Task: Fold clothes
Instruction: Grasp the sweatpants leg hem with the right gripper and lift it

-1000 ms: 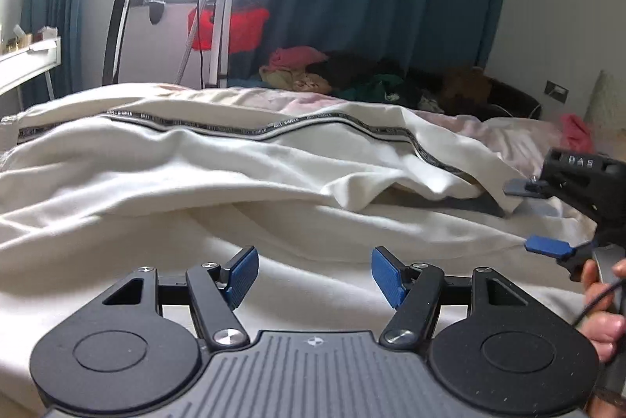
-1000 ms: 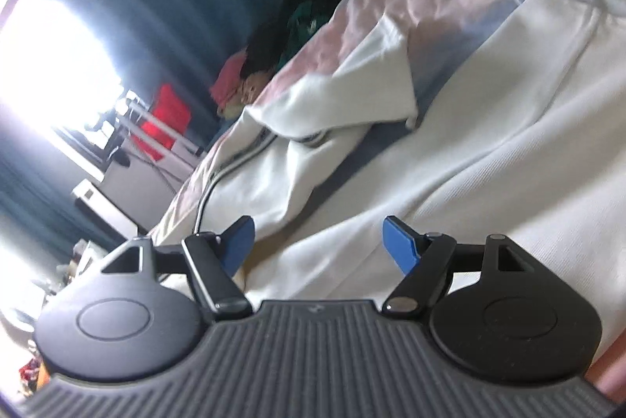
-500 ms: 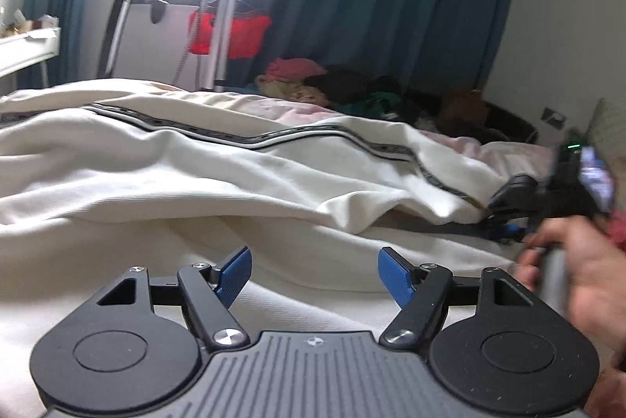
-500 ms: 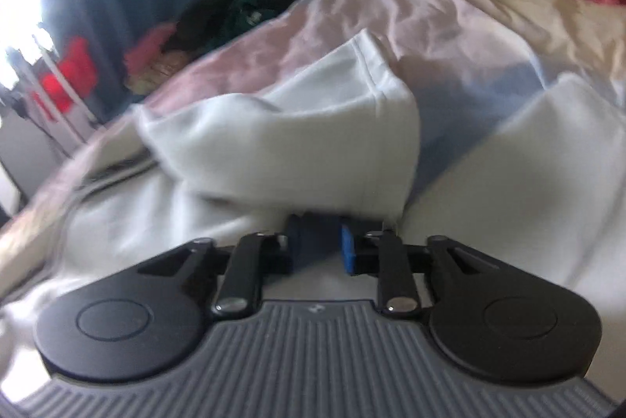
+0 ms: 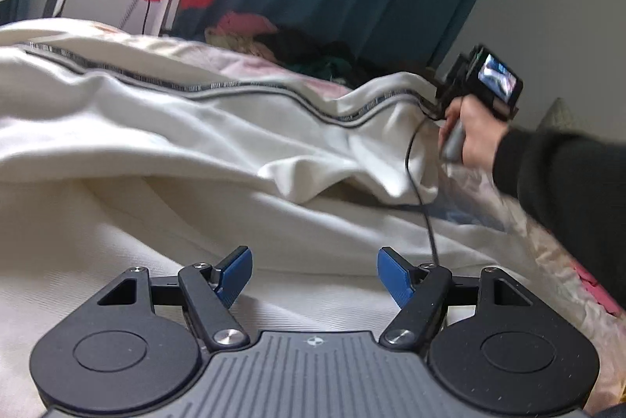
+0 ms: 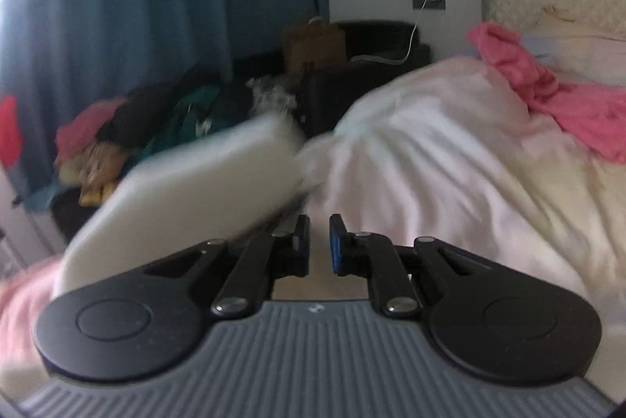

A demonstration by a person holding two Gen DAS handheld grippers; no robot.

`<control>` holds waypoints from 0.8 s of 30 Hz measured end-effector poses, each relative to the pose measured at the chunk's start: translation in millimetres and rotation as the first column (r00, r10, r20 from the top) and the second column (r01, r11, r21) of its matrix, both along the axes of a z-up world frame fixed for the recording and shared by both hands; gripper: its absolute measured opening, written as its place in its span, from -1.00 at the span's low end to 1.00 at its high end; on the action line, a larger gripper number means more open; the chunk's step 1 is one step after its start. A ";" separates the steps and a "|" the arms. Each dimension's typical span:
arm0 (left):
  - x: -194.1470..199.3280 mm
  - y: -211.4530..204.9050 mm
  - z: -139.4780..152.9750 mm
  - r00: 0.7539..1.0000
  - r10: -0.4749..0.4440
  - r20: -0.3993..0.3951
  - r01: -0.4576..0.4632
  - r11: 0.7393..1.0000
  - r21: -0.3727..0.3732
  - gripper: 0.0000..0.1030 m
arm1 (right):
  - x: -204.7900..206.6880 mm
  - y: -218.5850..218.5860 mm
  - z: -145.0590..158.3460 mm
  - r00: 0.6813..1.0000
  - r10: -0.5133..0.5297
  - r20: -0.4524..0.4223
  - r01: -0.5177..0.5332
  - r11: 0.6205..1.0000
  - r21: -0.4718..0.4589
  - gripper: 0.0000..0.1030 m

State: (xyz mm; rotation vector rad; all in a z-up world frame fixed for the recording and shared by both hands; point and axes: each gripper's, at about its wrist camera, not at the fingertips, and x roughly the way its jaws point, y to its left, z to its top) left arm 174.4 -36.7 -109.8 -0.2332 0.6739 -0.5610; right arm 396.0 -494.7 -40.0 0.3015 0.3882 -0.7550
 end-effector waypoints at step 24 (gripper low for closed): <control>-11.9 8.1 -3.5 0.997 0.077 -0.025 -0.078 0.995 -0.060 0.41 | -143.0 -66.0 -80.3 0.934 0.039 0.356 -0.221 0.846 0.486 0.51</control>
